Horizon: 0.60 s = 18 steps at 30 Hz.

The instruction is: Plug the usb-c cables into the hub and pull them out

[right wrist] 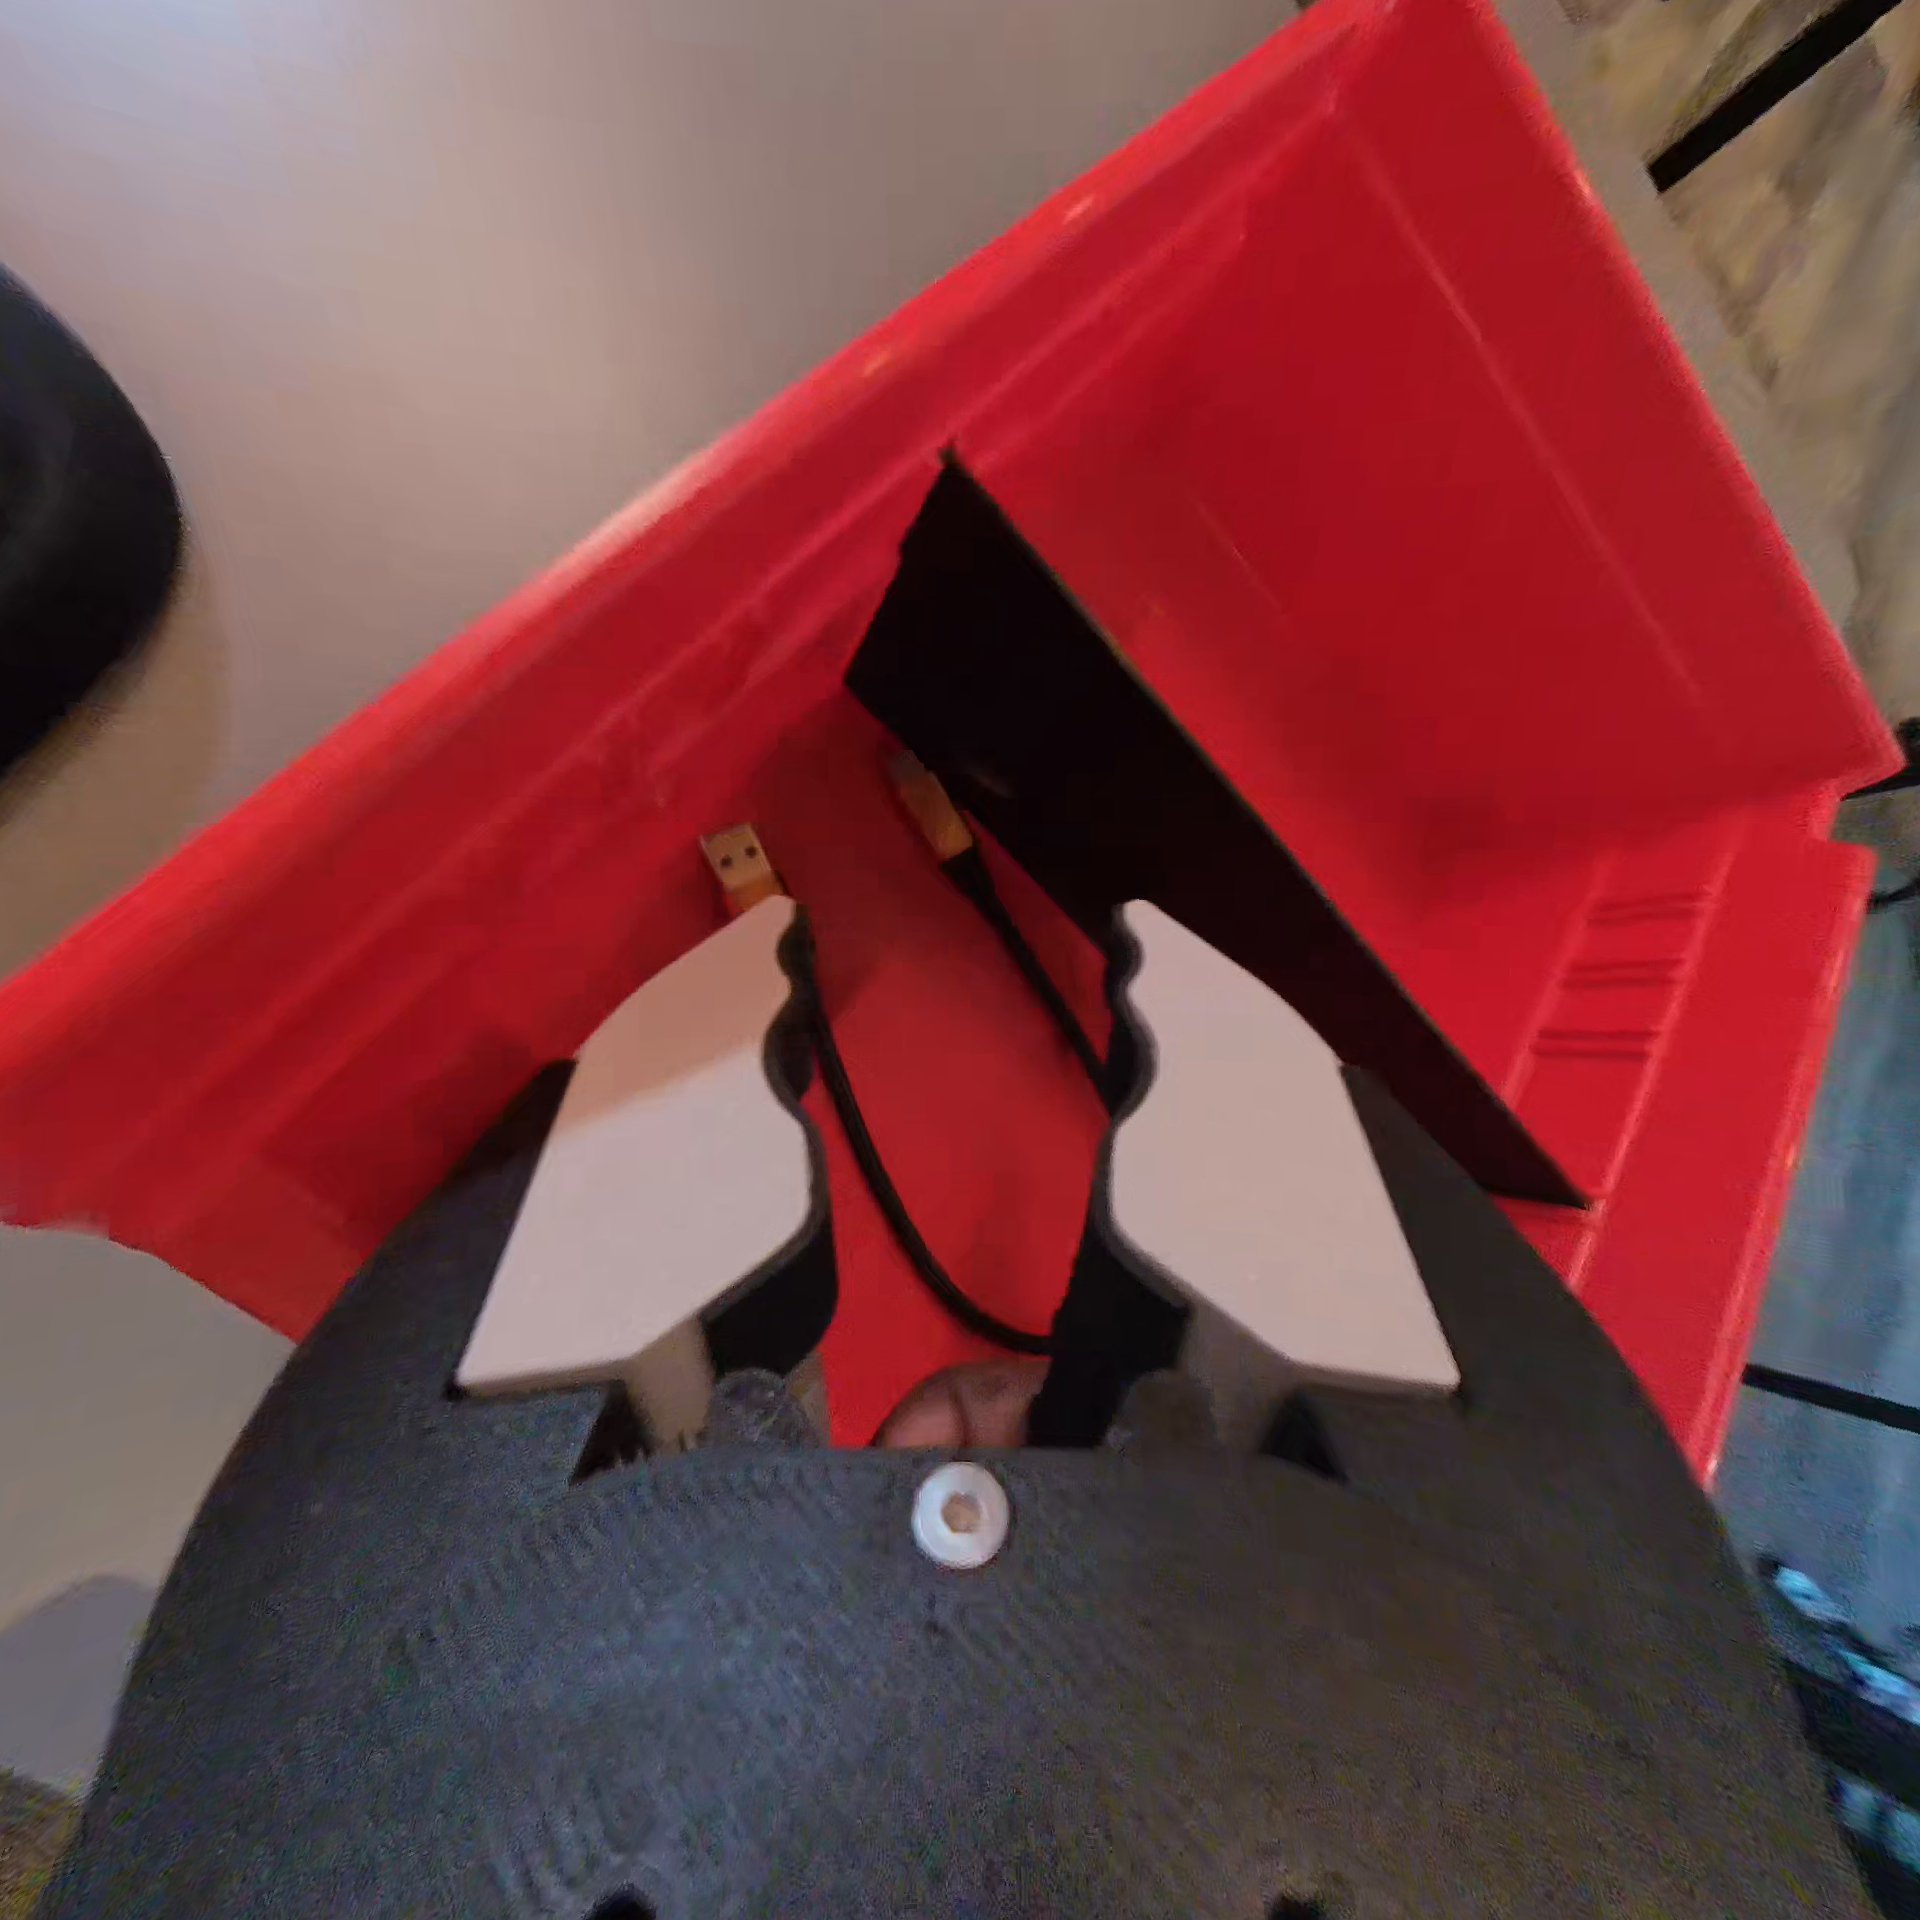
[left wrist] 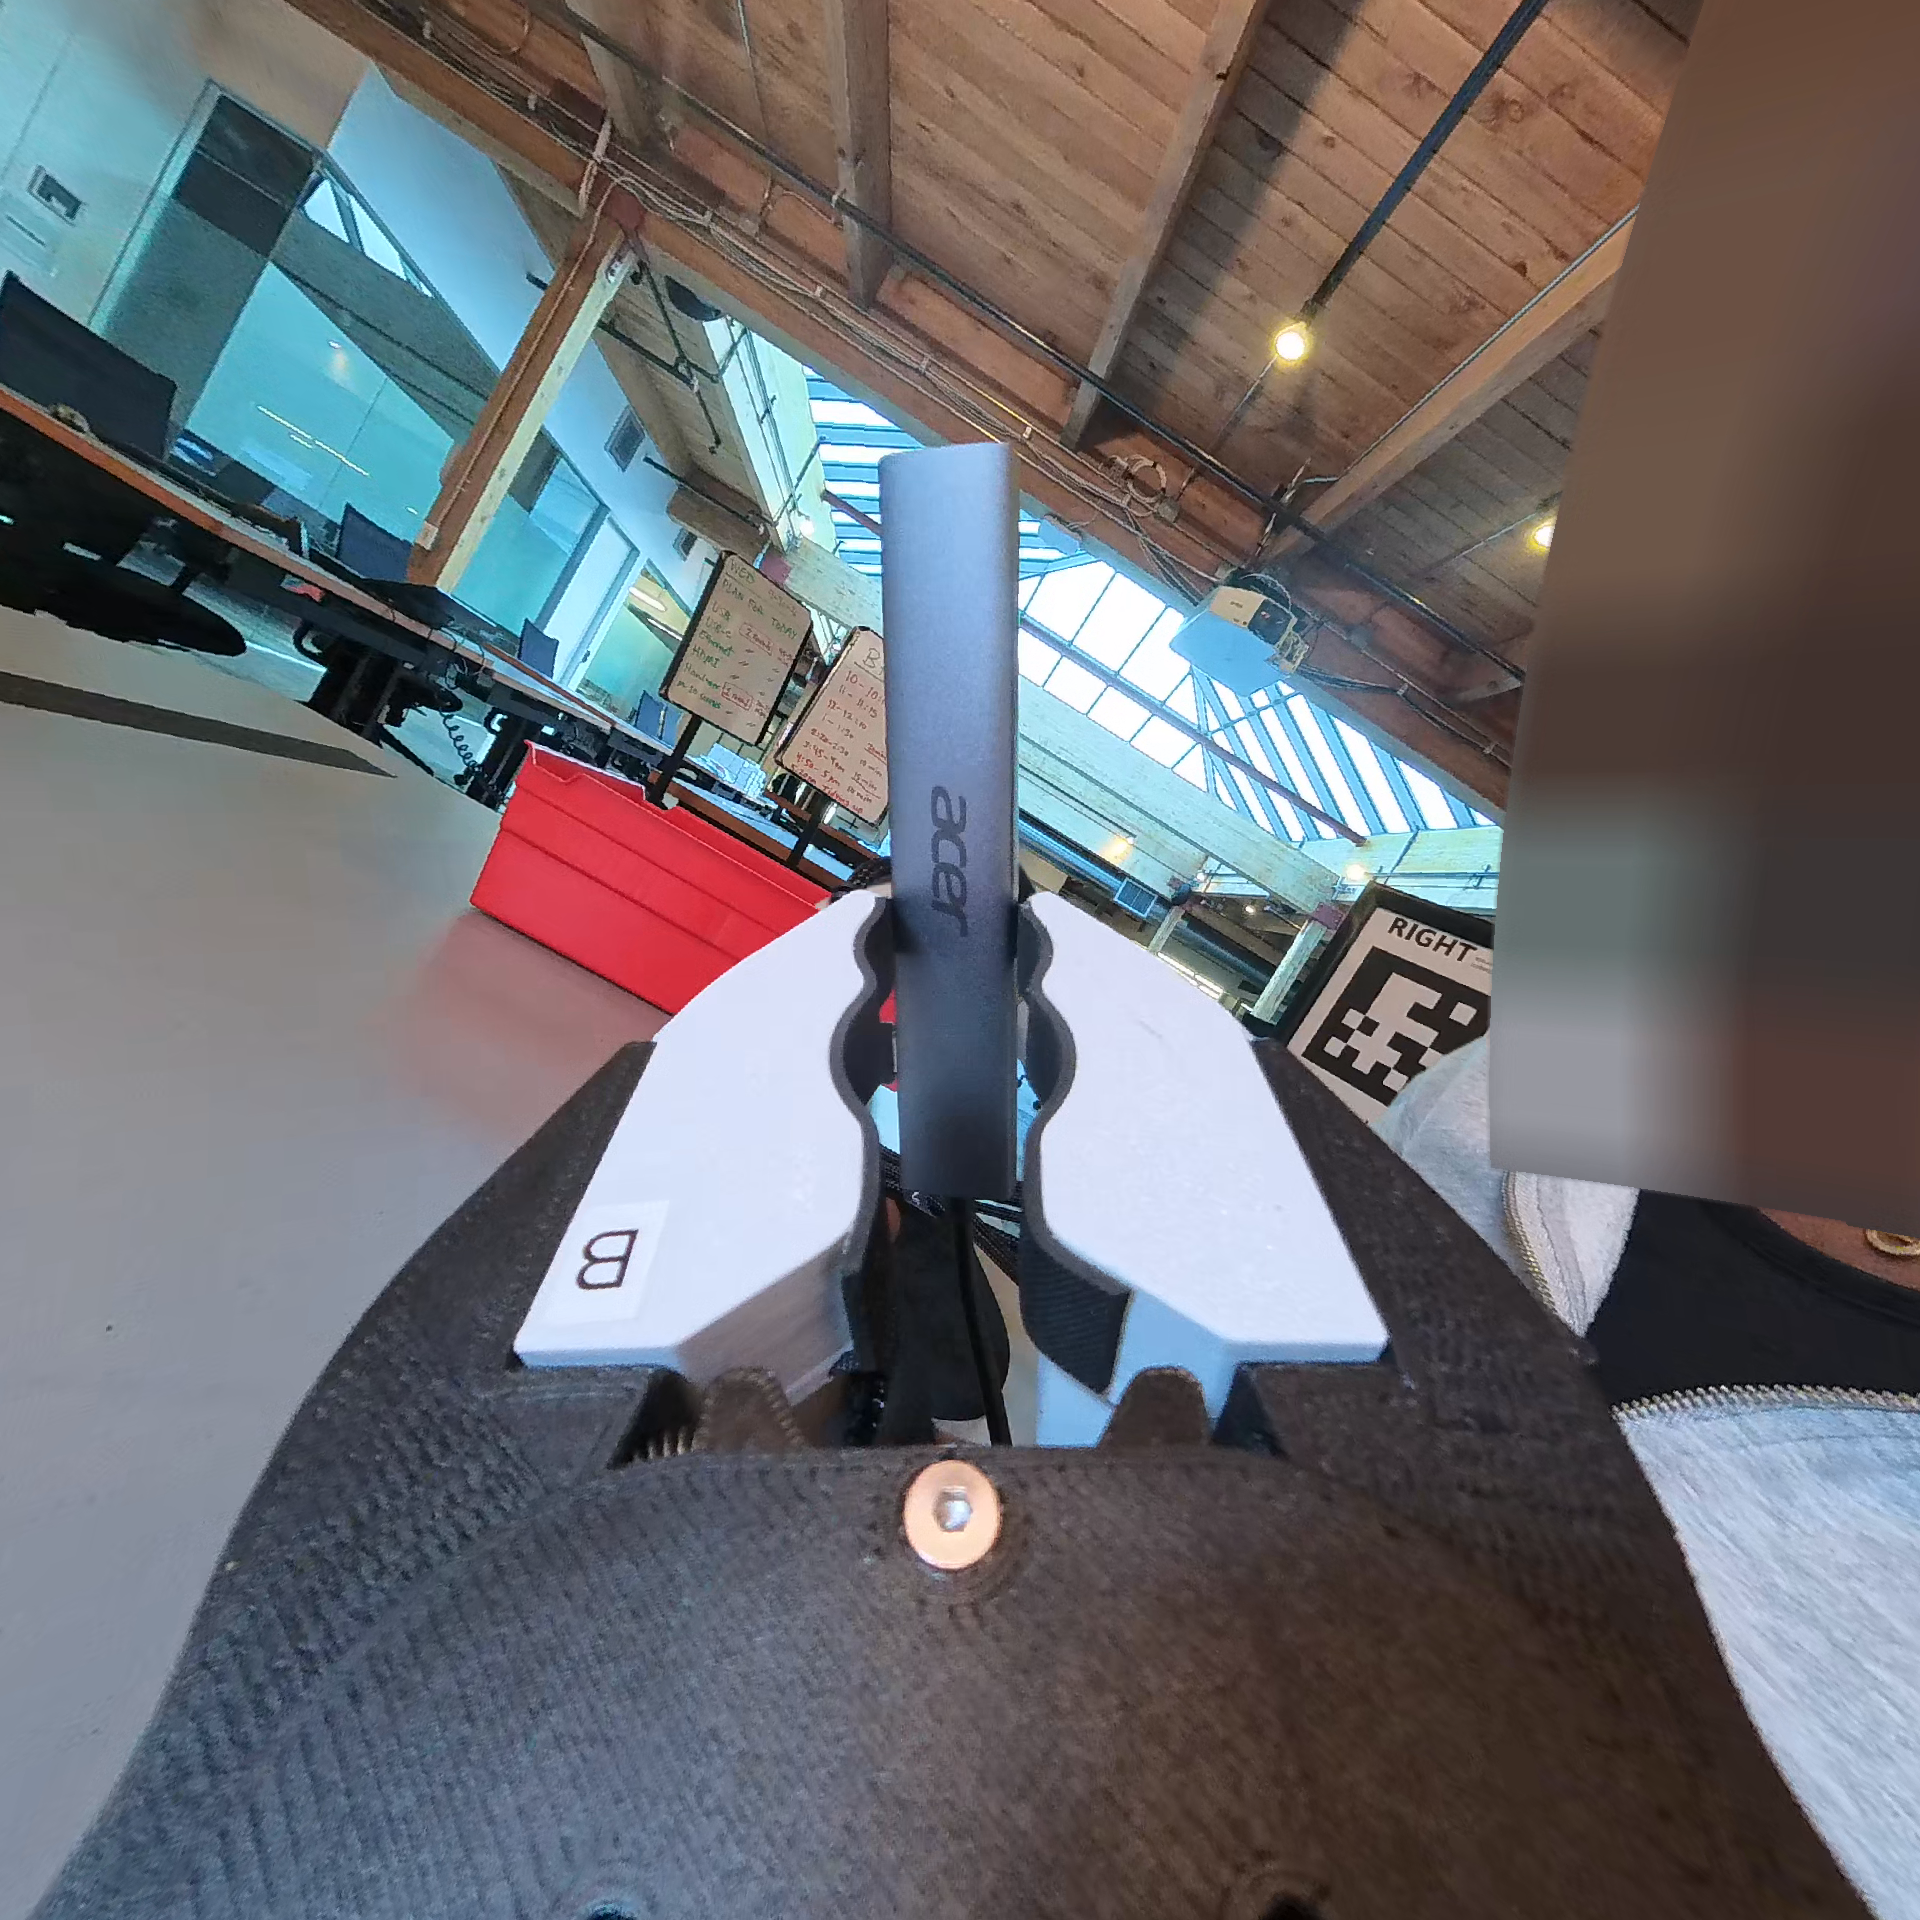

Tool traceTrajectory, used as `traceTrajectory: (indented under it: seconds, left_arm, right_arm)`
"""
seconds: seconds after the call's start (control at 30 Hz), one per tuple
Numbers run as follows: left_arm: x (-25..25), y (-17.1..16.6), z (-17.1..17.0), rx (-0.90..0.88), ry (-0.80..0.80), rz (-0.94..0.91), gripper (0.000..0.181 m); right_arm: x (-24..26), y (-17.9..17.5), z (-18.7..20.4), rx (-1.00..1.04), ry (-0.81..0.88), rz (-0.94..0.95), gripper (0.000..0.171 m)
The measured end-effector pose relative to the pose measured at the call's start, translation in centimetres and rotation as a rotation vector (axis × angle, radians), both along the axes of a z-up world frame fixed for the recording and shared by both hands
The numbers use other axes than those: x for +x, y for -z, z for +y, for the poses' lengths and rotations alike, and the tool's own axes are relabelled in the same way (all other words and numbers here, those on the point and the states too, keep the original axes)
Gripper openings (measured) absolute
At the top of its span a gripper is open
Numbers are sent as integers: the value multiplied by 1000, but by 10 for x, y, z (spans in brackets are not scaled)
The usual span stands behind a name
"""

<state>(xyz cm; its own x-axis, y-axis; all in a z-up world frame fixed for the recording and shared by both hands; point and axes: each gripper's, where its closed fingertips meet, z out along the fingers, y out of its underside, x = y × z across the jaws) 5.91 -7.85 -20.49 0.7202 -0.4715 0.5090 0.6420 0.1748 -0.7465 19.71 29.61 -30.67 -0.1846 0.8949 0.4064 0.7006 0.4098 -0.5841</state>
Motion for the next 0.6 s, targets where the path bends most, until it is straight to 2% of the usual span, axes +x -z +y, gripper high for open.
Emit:
traceTrajectory:
  seconds: [0.1,0.2,0.27,0.33,0.4,0.5,0.6]
  left_arm:
    - [-1,2,0,2,-3,-3,23]
    - [-4,6,1,4,-5,-7,23]
    - [-5,7,1,5,-6,-8,23]
    - [-5,6,2,7,-6,-4,23]
    - [-5,5,2,8,-6,1,23]
    - [-1,1,1,17,-2,13,23]
    - [6,-6,-10,86,47,16,23]
  right_arm:
    - [-8,-32,2,-21,56,139,70]
    - [-17,-101,-10,-3,130,476,67]
    - [-24,-144,-49,-99,79,698,60]
    - [-35,-171,-109,-271,-69,836,54]
    - [-50,-179,-181,-443,-294,841,49]
    - [-76,-152,-275,-598,-573,601,54]
    - [-102,-115,-327,-710,-757,381,53]
